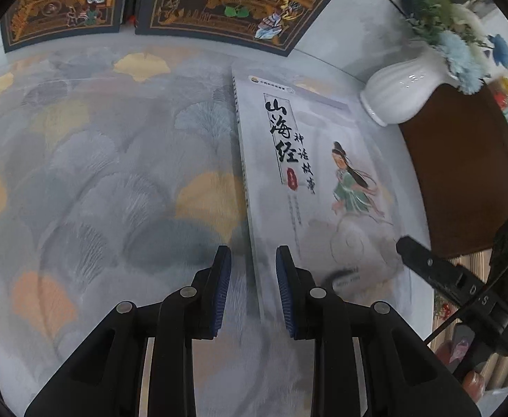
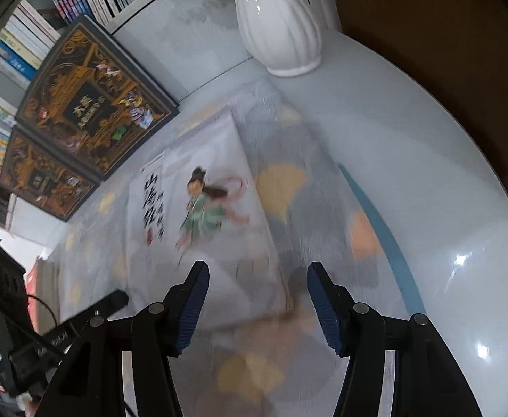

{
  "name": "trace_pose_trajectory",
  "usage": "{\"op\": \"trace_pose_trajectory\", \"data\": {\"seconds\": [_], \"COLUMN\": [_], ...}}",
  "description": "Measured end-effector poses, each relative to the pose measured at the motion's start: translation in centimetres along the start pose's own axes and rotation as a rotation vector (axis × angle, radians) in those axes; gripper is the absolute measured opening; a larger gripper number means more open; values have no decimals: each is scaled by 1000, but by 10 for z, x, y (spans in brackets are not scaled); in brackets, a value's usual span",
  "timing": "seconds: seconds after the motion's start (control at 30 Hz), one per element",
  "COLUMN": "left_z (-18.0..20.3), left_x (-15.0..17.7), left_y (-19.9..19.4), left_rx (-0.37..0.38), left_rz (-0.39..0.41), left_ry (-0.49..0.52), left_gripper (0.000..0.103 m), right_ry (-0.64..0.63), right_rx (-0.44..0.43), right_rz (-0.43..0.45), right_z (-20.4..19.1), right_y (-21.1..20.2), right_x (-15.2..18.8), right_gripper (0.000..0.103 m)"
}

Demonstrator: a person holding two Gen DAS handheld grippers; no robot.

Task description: Organize books

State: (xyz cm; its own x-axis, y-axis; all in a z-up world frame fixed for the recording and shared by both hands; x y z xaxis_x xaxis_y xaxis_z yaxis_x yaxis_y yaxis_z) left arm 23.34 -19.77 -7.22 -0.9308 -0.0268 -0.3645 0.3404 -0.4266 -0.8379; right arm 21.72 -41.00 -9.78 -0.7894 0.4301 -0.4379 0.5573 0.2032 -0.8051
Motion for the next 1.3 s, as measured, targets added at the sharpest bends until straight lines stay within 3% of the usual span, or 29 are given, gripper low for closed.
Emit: {"op": "trace_pose_trajectory", "data": {"seconds": [0.07,0.13,0.33,0.47,0.6,0.83,1.03,1.17,1.3], "left_z": [1,2,11,12,4,-7,-10,-9,-4], "left_x": [-5,-8,-9,5,44,168,240,252,248], "left_y": [3,6,10,2,-15,-60,-87,-90,-86], "left_rx": [-5,-7,37,35,59,113,153,154,122], "left_rz": [22,23,15,25,-14,-73,-135,-129,-124], "left_ry": [4,9,25,61,41,31,-28,-48,-4], "left_gripper": [24,24,26,26,26,26,26,26,26], "right_ry": [-26,-56,-97,-122,-171,-257,-255,-220,-270], "right_rx": [27,46,43,58,34,-3,-50,-8,61], "right_rz": [14,4,4,-19,-60,-127,-220,-225,-208], "right_z": [-1,-4,-19,-28,-37,-44,-31,-21,-28], "right_y": [5,14,17,7,-11,-60,-95,-104,-111], "right_x": [-6,-7,0,23,67,171,231,241,246], "right_gripper": [53,42,41,42,43,48,48,44,39]}}
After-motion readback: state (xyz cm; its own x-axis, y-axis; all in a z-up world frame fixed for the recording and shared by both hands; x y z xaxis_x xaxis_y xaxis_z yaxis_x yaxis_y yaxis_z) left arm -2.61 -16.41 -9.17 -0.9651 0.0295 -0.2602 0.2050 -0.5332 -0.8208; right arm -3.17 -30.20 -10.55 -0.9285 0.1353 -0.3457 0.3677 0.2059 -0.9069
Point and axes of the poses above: each gripper's, at about its wrist camera, not at the fingertips, and y roughly the way its jaws point, z to its right, x to its underside, the point moved 10 cm from there along y, roughly the way its jaws point, and after that the axes turned 2 degrees about z, right-handed, at the moved point
